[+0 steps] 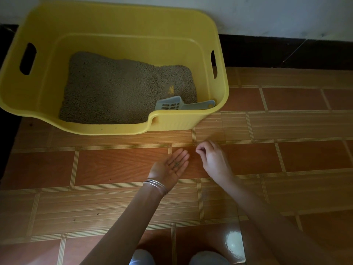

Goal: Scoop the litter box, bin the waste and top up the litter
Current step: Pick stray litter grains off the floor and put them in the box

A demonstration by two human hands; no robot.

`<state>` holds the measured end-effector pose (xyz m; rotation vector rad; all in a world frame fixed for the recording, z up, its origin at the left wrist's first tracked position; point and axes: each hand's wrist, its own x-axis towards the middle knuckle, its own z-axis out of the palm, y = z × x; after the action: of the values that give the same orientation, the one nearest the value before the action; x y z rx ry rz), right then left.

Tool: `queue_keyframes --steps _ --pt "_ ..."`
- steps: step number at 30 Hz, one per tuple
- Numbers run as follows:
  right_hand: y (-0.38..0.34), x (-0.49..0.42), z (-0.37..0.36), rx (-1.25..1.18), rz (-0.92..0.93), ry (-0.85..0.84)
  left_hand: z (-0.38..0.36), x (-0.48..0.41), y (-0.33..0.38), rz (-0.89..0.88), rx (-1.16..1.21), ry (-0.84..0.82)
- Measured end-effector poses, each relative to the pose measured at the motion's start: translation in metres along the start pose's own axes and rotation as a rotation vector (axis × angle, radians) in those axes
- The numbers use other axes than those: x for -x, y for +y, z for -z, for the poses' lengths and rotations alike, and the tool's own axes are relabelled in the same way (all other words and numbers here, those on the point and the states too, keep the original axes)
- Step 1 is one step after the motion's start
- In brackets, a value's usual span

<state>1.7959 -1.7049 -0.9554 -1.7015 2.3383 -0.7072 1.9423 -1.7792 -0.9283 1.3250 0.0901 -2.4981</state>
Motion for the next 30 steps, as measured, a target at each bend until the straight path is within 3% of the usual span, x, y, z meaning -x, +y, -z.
queue_keyframes --steps 6,8,11,14,17,22,30 --pt "-0.019 0.001 0.022 -0.303 0.021 -0.117 -0.017 -0.002 -0.016 0.016 -0.059 0.024" --pt "-0.011 0.003 0.027 -0.324 -0.029 -0.088 -0.018 -0.002 -0.017 0.025 -0.052 0.015" --pt "0.007 0.005 0.032 -0.272 -0.116 0.026 -0.013 -0.001 -0.011 0.036 -0.034 -0.007" --pt "0.021 0.007 0.030 -0.219 -0.164 -0.028 -0.007 0.001 -0.001 0.023 0.023 -0.004" --pt "0.028 0.007 0.022 -0.170 -0.157 -0.116 -0.001 0.002 0.007 0.007 0.071 -0.007" --pt "0.023 0.000 0.014 -0.117 -0.118 -0.118 0.006 0.003 0.011 -0.012 0.060 -0.014" --pt "0.012 -0.003 -0.003 -0.031 -0.056 -0.005 0.011 0.000 0.012 -0.016 0.063 -0.007"
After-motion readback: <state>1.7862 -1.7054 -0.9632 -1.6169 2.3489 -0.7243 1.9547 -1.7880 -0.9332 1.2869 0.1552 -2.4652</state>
